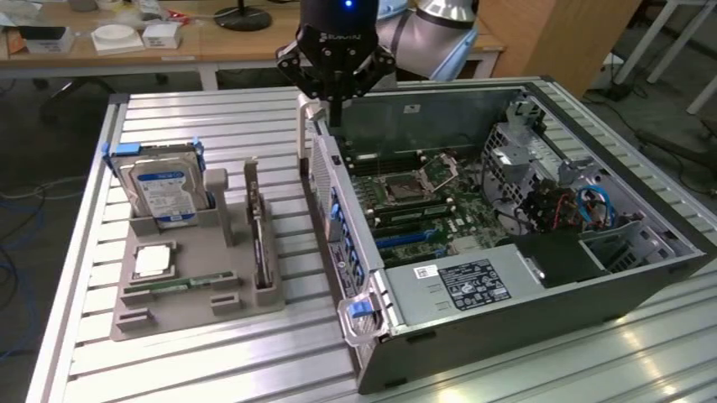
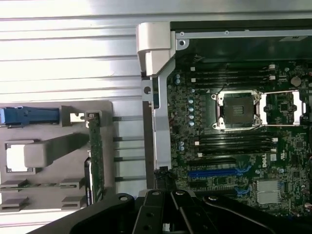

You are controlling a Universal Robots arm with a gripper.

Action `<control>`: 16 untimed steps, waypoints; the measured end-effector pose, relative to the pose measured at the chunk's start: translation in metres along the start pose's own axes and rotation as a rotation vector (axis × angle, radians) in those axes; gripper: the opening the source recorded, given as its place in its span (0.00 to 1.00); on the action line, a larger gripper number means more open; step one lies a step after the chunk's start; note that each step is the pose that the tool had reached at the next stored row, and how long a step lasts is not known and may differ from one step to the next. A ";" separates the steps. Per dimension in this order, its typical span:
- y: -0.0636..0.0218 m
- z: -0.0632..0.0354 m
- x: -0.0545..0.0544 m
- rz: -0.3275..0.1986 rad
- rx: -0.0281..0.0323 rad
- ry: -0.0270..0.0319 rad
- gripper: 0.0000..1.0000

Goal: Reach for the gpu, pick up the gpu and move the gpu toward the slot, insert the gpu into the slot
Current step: 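Reach for the gpu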

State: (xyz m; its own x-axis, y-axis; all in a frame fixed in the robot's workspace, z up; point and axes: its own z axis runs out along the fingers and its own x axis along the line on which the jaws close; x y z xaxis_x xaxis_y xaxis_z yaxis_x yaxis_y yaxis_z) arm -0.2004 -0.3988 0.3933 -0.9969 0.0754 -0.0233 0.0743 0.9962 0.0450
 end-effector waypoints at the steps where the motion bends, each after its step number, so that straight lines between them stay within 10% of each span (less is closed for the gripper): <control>1: -0.0002 -0.0001 0.002 0.000 0.0000 0.0000 0.10; 16: -0.0029 -0.0010 0.039 0.000 -0.0001 0.0000 0.10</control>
State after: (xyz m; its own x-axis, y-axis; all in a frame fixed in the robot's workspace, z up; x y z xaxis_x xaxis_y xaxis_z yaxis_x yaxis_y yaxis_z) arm -0.2390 -0.3988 0.3933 -0.9969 0.0754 -0.0233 0.0743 0.9962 0.0451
